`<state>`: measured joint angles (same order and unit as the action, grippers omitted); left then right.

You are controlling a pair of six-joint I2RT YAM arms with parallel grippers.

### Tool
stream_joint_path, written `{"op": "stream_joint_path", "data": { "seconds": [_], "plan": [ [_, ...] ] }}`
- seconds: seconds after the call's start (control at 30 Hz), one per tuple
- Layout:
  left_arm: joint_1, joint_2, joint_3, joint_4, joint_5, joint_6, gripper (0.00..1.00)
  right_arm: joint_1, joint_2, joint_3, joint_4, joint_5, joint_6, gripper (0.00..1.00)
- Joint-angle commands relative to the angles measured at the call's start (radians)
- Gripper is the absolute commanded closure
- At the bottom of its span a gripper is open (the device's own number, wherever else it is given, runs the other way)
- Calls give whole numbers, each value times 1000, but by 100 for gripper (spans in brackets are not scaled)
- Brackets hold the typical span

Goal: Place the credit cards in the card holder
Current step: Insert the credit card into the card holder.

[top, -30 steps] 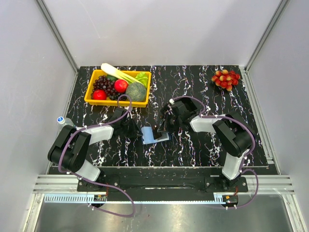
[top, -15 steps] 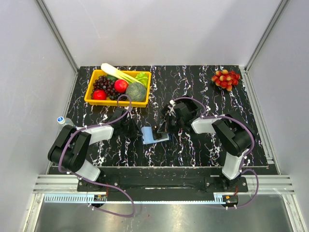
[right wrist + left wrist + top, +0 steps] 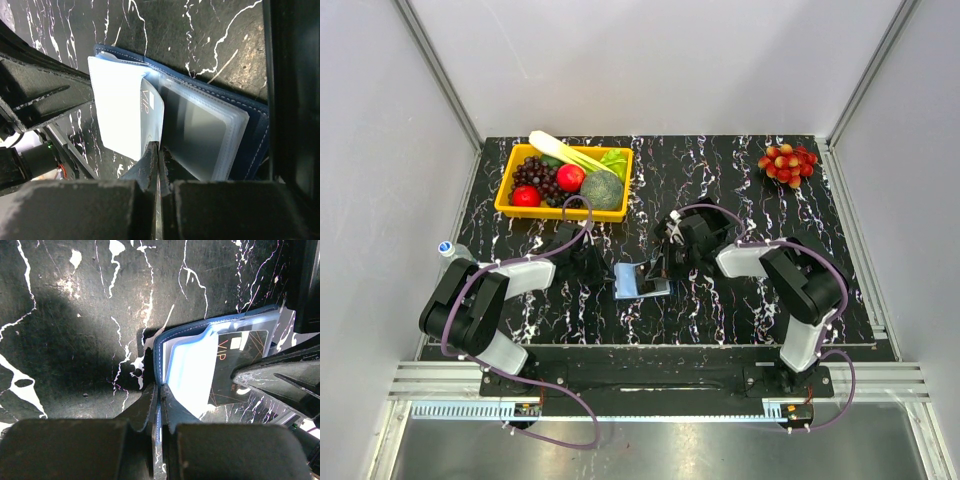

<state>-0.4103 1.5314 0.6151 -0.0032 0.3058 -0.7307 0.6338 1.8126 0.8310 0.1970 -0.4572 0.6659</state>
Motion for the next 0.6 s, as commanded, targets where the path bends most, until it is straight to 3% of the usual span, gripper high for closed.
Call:
{"op": "stream_joint_path", "data": {
  "seconds": [0.0, 0.13, 0.3, 0.57],
  "plan": [
    [-5, 30, -15, -14, -65, 11, 100, 38, 102, 2, -156, 34, 6, 100],
    [-4, 27, -23, -14, -66, 10, 100, 38, 102, 43, -189, 95, 24, 100],
    [-5, 30, -29, -9, -65, 10, 100, 40, 132, 79, -189, 32, 15, 100],
    [-5, 23, -29, -7, -62, 7, 100, 84, 171, 131, -300, -24, -37, 91]
  ]
}}
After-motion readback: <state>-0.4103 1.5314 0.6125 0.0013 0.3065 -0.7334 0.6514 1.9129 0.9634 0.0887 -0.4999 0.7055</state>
